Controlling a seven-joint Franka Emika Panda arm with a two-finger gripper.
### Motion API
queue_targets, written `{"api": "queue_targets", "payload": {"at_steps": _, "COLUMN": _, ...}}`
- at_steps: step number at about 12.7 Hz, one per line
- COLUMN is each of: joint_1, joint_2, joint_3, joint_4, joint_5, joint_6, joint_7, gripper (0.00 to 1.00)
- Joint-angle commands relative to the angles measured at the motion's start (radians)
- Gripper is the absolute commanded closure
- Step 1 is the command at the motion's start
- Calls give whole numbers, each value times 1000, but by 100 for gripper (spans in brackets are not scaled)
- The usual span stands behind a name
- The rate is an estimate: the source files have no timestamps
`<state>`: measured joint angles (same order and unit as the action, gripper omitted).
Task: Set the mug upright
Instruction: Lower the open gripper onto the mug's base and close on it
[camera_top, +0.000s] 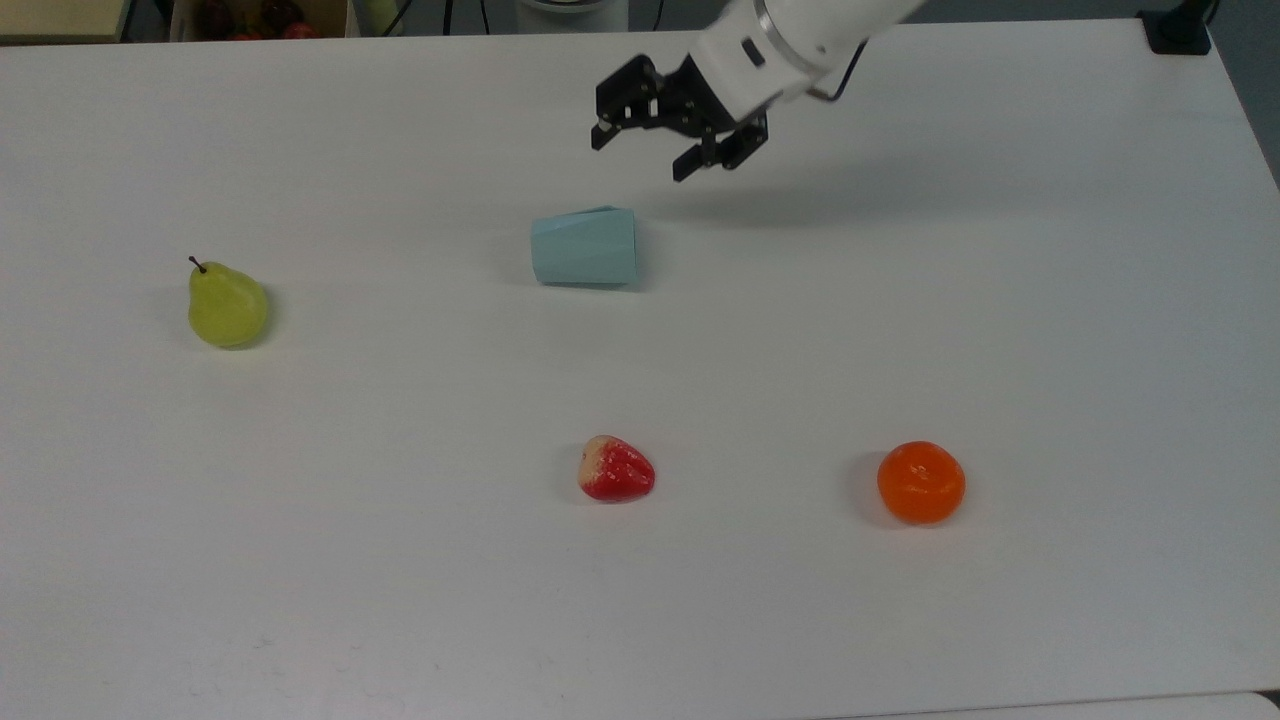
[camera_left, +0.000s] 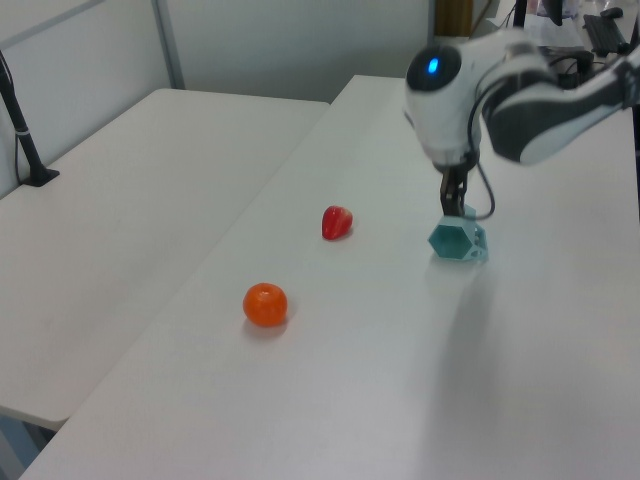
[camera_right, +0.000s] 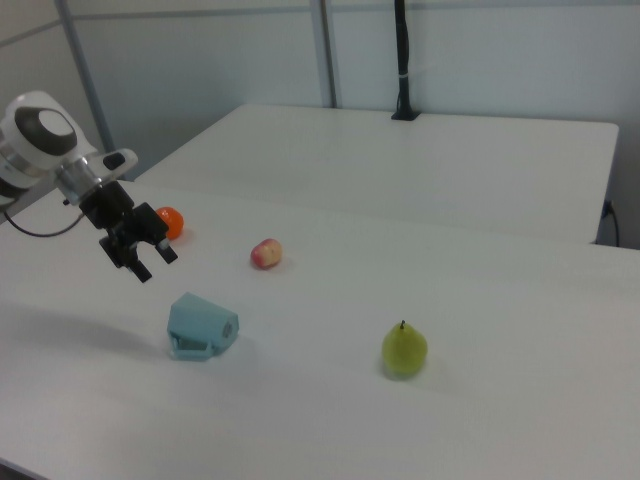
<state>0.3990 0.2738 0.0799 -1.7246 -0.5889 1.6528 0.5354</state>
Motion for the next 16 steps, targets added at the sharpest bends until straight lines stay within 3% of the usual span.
{"api": "queue_targets", "payload": {"at_steps": 1, "joint_1": 34, "joint_2": 91, "joint_3": -2, "joint_4": 8, "joint_5": -103, "joint_6": -33, "joint_7": 122, "gripper": 0}}
{"api": "queue_targets", "payload": {"at_steps": 6, "joint_1": 11, "joint_2": 194, "joint_3": -11, "joint_4": 5, "joint_5": -198, "joint_6": -38, "joint_7": 160, "gripper": 0}}
{"api": "queue_targets", "payload": {"at_steps": 9, "joint_1": -3, "joint_2": 203, "joint_3": -11, "joint_4": 5, "joint_5": -200, "joint_6": -34, "joint_7": 160, "gripper": 0}}
{"api": "queue_targets", "payload": {"at_steps": 11, "joint_1": -11, "joint_2": 208, "joint_3": -11, "joint_4": 4, "joint_5": -200, "joint_6": -28, "joint_7": 158, "gripper": 14}}
{"api": "queue_targets", "payload": {"at_steps": 12, "joint_1": -20, "joint_2": 206, "joint_3": -9, "joint_4": 5, "joint_5": -196, "joint_6": -24, "joint_7": 153, "gripper": 35}}
{"api": "queue_targets", "payload": {"at_steps": 14, "joint_1": -22, "joint_2": 206, "joint_3": -9, "joint_4": 5, "joint_5": -187, "joint_6": -24, "joint_7": 152, "gripper": 60}}
{"api": "queue_targets", "payload": {"at_steps": 16, "joint_1": -26, "joint_2": 199, "joint_3": -9, "joint_4": 10, "joint_5": -177, "joint_6": -27, "joint_7": 150, "gripper": 75}}
